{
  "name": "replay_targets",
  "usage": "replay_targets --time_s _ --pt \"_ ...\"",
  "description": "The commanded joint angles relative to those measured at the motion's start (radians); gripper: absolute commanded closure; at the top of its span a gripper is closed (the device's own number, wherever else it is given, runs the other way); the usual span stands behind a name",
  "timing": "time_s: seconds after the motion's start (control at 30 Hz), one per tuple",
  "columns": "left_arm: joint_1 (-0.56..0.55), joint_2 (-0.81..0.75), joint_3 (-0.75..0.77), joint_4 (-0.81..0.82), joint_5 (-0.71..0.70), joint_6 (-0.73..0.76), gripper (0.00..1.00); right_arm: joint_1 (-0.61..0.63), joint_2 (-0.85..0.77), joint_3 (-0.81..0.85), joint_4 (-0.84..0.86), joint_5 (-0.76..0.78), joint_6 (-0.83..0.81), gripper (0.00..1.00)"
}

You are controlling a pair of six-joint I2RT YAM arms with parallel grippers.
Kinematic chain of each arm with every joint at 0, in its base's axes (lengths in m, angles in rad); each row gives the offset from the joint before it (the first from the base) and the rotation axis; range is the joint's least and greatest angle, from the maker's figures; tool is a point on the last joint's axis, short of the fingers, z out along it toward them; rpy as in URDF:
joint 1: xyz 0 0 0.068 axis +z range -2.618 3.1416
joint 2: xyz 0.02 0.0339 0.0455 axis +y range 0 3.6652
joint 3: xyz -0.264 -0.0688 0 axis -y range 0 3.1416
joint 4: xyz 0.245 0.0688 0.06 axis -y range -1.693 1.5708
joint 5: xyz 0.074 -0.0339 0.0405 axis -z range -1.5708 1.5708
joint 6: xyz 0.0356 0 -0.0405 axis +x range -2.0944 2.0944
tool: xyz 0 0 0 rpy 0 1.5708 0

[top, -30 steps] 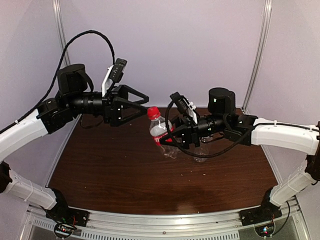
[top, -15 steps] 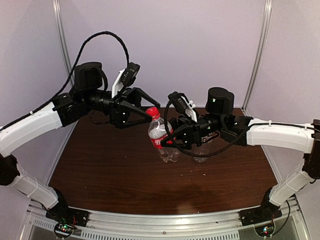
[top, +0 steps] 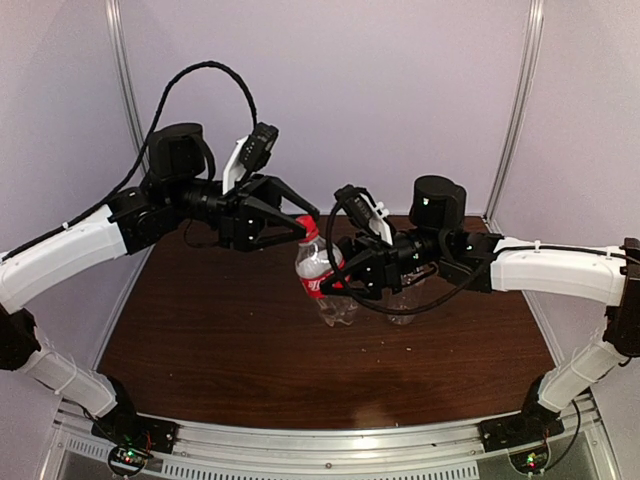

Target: Unscrew the bottle caps

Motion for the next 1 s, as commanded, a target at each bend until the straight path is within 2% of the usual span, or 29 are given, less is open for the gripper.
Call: replay_targets --time_s 0.0,0.23,0.37,0.47,0.57,0.73,0.8,0.9,0.97 --pt "0.007 -0.001 -0.014 0.060 0.021 -0.009 0.54 -0.001 0.000 -0.005 0.037 -0.013 0.003 0.72" --pt "0.007 -0.018 -0.029 0.053 -0.005 -0.007 0.65 -0.002 -0.004 -0.004 0.023 0.007 -0.006 0.73" --pt "0.007 -0.034 -0.036 0.042 -0.086 -0.022 0.74 -0.004 -0.017 0.017 -0.085 0.096 -0.068 0.73" --pt "0.006 -0.054 -0.041 0.002 -0.216 -0.056 0.77 -0.006 -0.033 0.039 -0.194 0.241 -0.136 0.73" --pt "-0.003 -0.076 -0.042 -0.011 -0.420 -0.136 0.81 -0.006 -0.040 0.054 -0.272 0.395 -0.184 0.73" --pt "-0.099 -0.093 -0.005 -0.106 -0.820 -0.242 0.83 -0.003 -0.062 0.042 -0.283 0.590 -0.201 0.74" --pt "-0.141 -0.084 0.007 -0.130 -0.937 -0.289 0.83 0.001 -0.070 0.031 -0.271 0.649 -0.200 0.74" --pt "-0.182 -0.053 0.026 -0.150 -1.032 -0.350 0.80 0.011 -0.079 0.020 -0.257 0.707 -0.206 0.74" --pt "-0.188 -0.032 0.032 -0.150 -1.039 -0.383 0.79 0.013 -0.086 0.007 -0.237 0.715 -0.207 0.74"
